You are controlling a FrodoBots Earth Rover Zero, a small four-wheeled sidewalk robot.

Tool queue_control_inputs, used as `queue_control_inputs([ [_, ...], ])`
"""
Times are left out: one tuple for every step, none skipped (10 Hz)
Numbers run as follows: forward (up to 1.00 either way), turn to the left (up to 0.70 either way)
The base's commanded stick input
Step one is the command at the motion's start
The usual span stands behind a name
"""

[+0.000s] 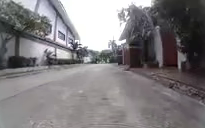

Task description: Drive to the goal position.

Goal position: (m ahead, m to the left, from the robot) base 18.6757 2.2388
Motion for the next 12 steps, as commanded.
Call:
queue_control_inputs([
  [0.7, 0.0],
  [0.7, 0.0],
  [0.7, 0.0],
  [0.7, -0.05],
  [0.7, -0.11],
  [0.7, -0.17],
  [0.7, -0.23],
  [0.7, -0.29],
  [0.7, -0.35],
  [0.7, -0.2],
  [0.7, 0.0],
  [0.7, 0.0],
])
